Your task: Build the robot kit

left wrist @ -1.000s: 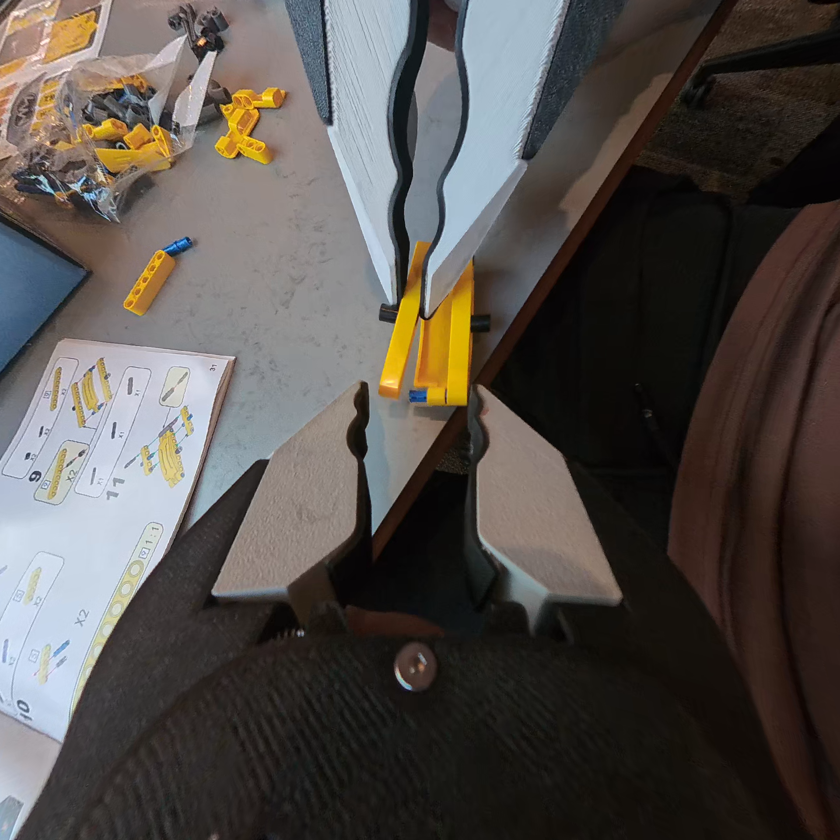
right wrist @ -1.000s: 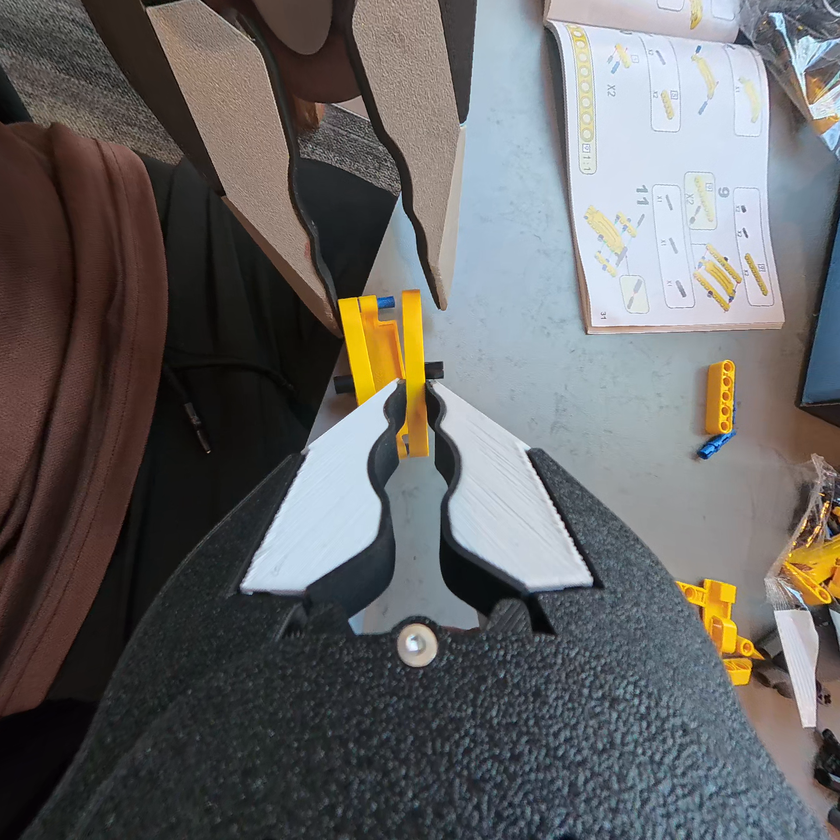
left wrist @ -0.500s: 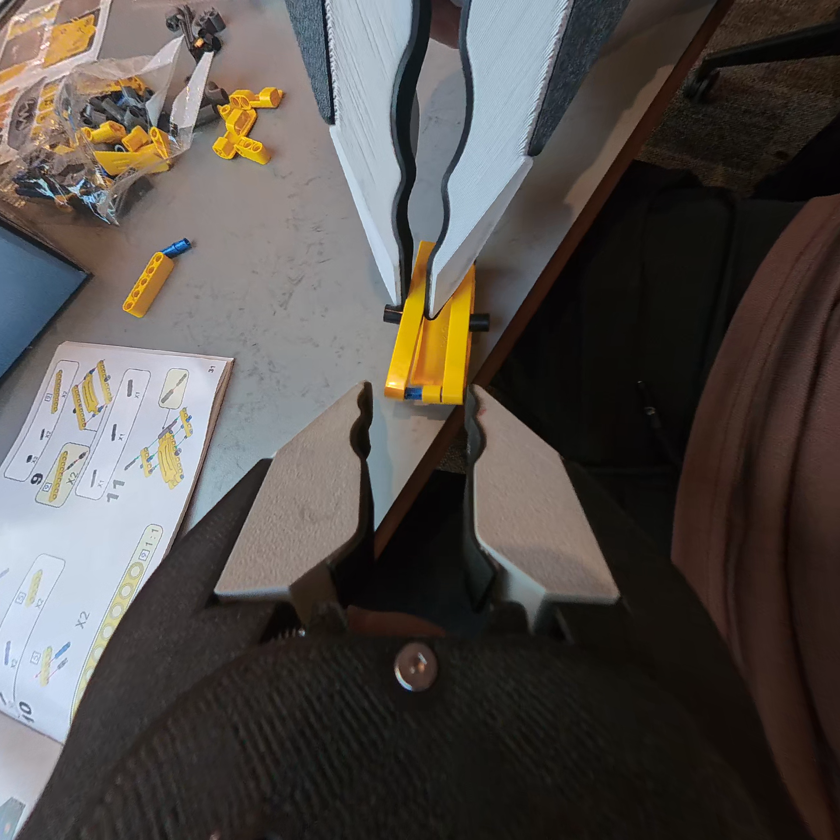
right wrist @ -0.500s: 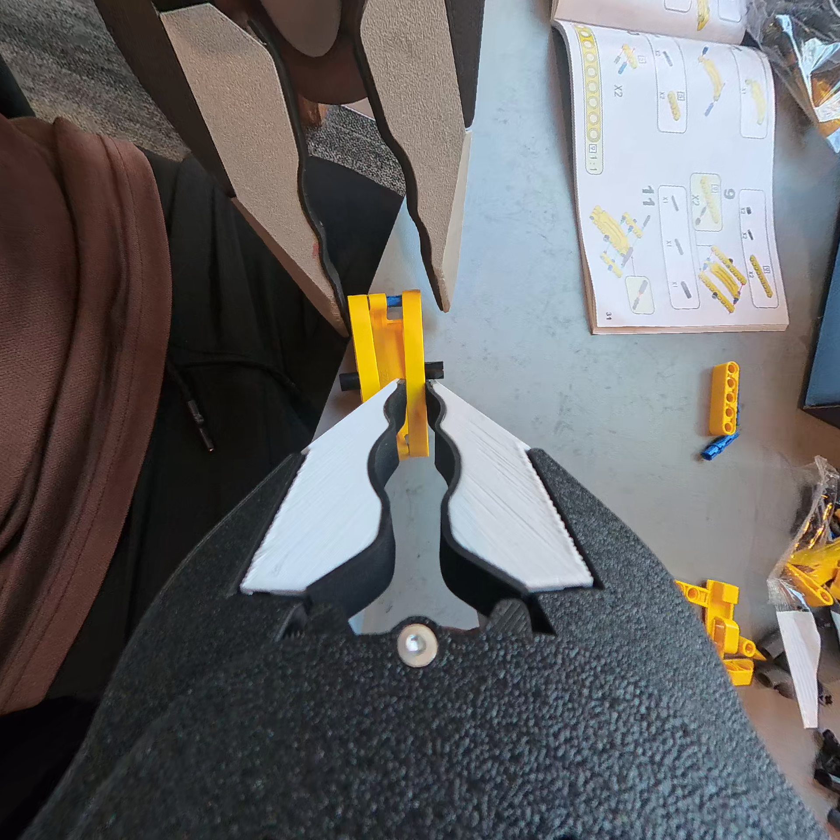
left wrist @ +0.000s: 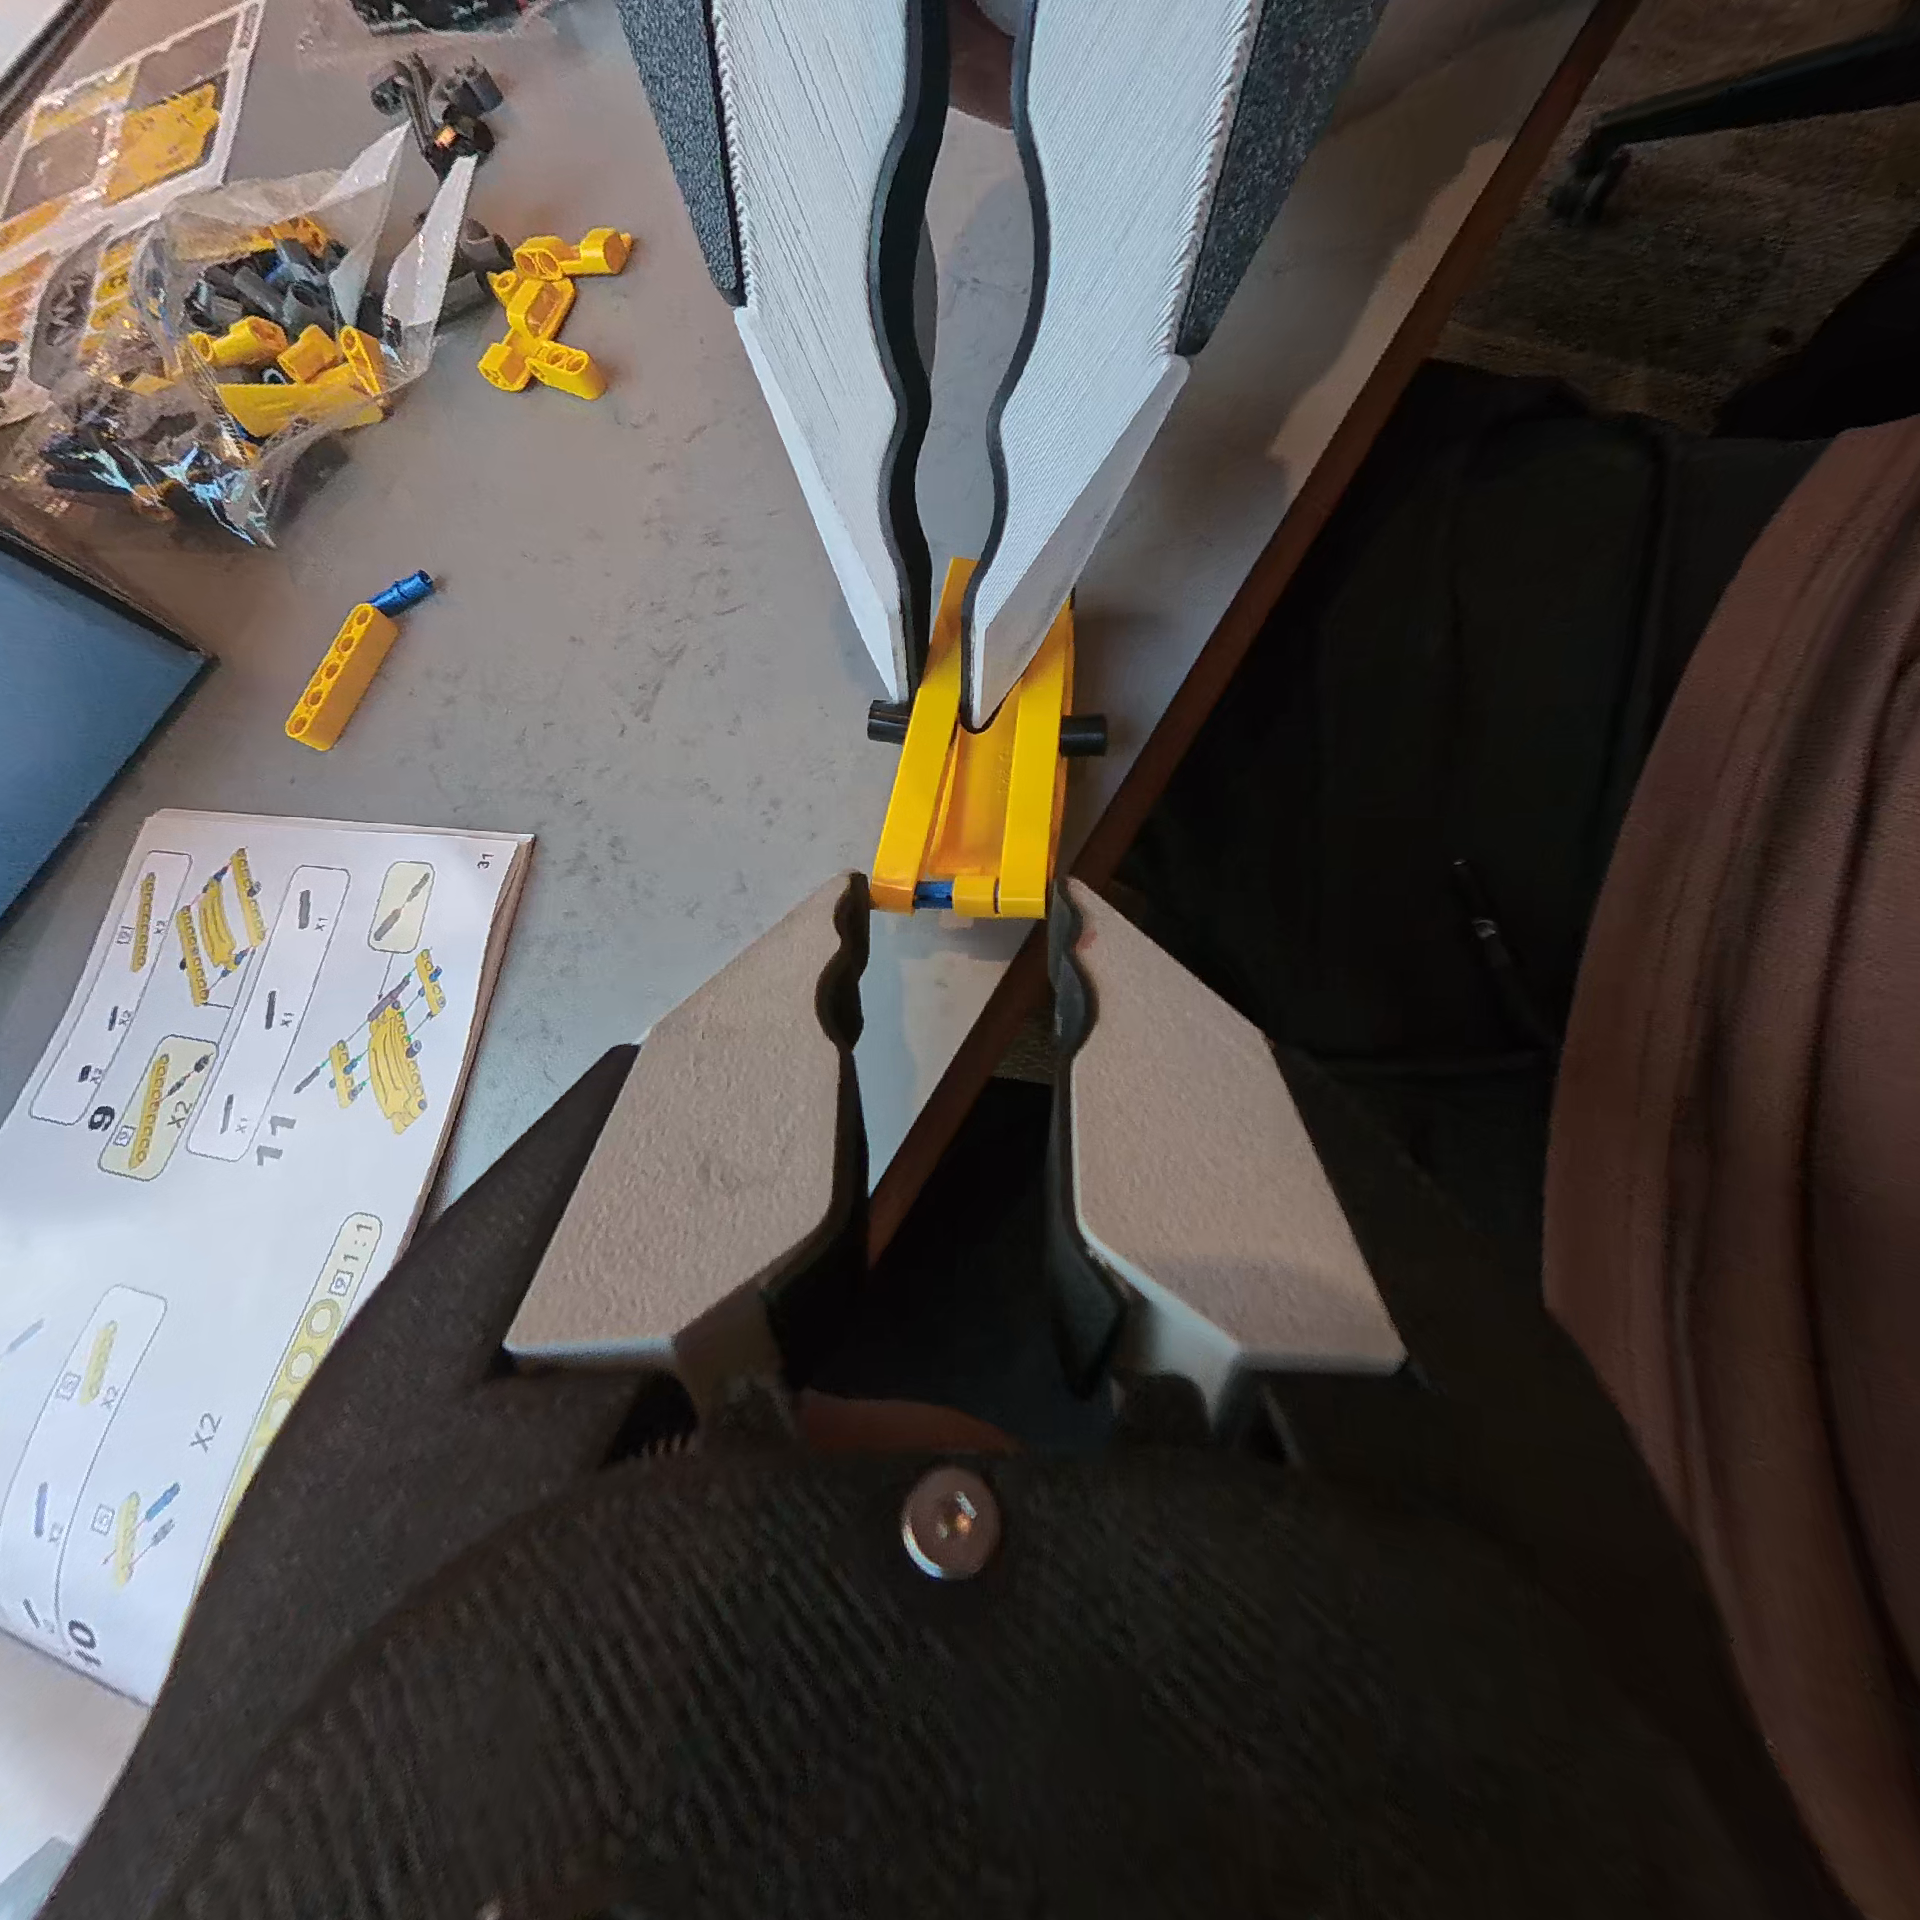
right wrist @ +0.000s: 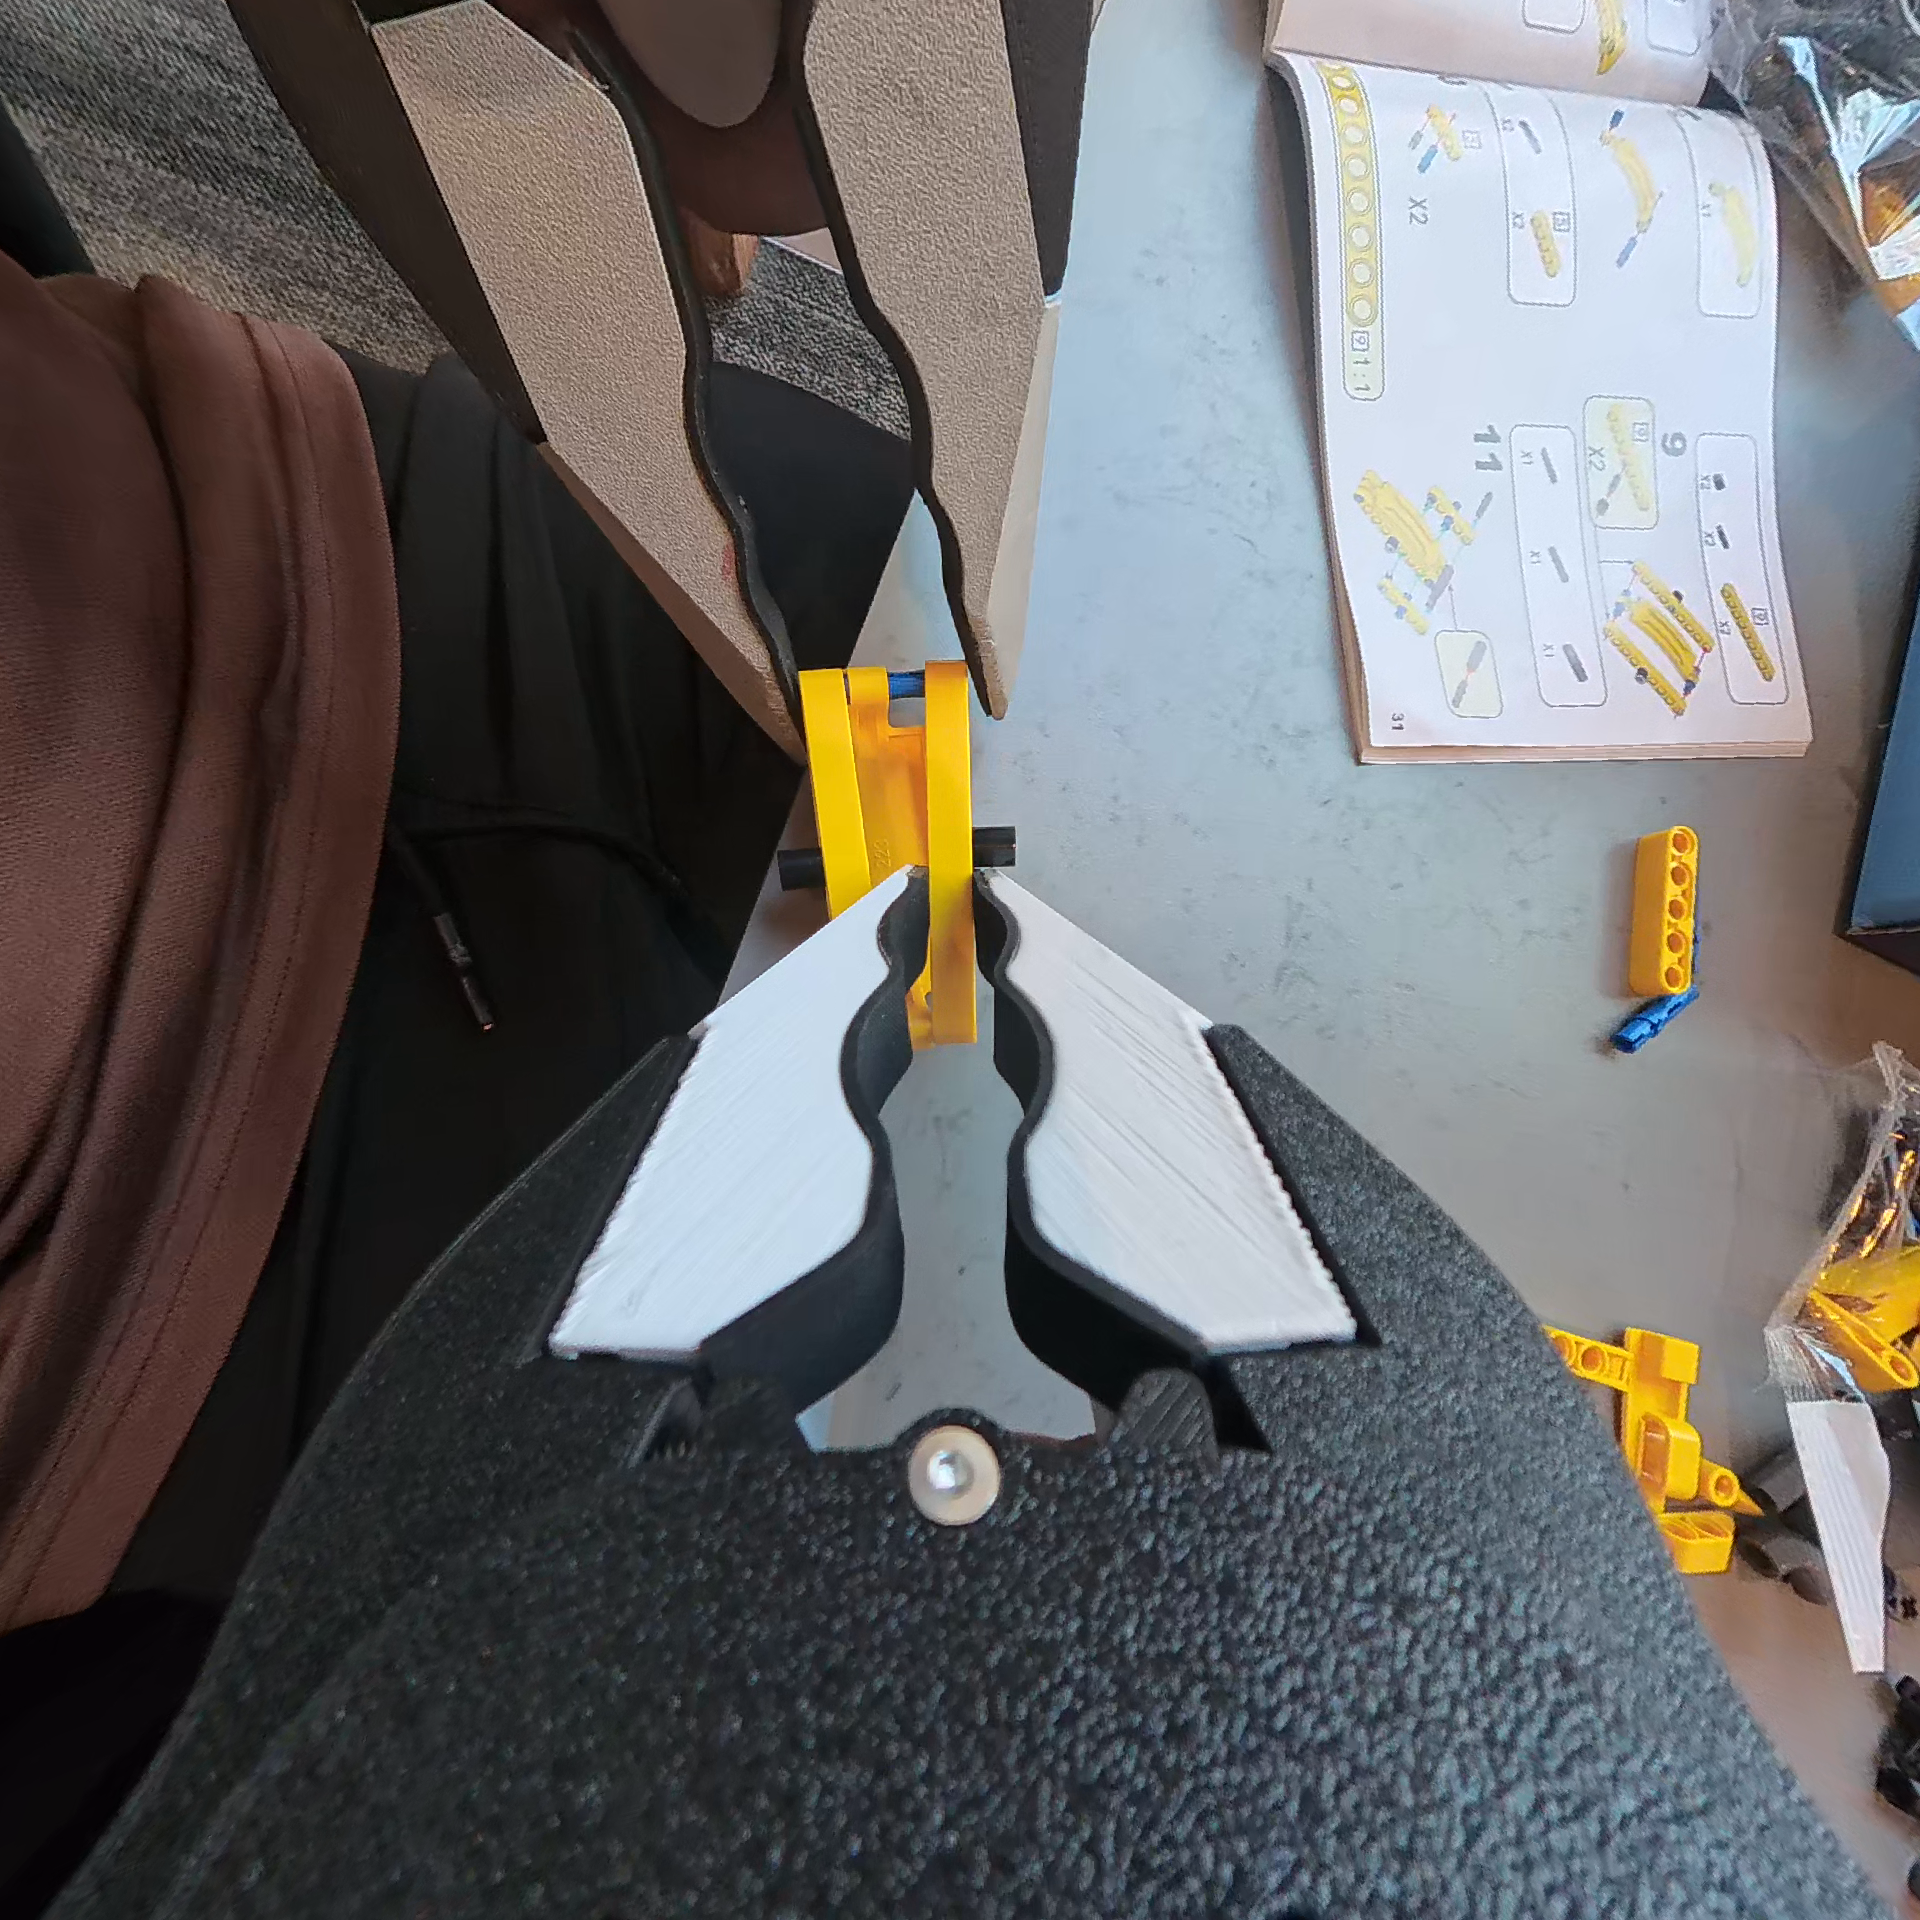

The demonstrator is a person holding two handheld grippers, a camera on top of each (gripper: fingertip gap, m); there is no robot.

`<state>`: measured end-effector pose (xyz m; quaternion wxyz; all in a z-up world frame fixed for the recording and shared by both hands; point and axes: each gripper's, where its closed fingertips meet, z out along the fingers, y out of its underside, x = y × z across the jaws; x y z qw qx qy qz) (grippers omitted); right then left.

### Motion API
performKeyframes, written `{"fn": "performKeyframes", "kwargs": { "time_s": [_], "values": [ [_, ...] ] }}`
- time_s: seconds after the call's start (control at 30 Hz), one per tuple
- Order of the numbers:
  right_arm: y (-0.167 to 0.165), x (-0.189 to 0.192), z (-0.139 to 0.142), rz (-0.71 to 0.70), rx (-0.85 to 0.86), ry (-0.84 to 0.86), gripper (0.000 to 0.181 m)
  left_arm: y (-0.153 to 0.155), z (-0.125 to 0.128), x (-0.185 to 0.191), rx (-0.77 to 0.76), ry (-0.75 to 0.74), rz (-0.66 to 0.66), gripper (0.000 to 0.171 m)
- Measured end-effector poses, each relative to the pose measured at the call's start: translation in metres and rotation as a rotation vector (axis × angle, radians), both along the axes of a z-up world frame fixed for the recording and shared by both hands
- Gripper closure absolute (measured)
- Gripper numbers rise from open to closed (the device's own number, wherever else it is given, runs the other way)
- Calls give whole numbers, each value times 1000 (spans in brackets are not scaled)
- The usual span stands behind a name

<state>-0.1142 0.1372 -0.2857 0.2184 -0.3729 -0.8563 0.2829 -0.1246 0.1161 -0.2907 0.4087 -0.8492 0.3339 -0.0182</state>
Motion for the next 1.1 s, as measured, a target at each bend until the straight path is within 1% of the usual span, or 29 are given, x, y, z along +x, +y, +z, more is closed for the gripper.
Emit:
{"fn": "performKeyframes", "kwargs": {
  "time_s": [0.6,0.73,0.83,1.03,1.1],
  "values": [
    [1,1,-1,-5,-57,-3,173,0,0,1,-9,14,13,141],
    [6,3,1,-18,-85,-2,162,-1,-3,1,-20,26,10,141],
    [6,8,7,-1,-121,9,160,-1,-4,2,-23,18,8,141],
    [4,27,17,58,-86,51,142,-1,-3,1,-23,18,10,141],
    [2,30,19,69,-62,68,141,-1,-3,1,-25,14,10,141]
  ]
}}
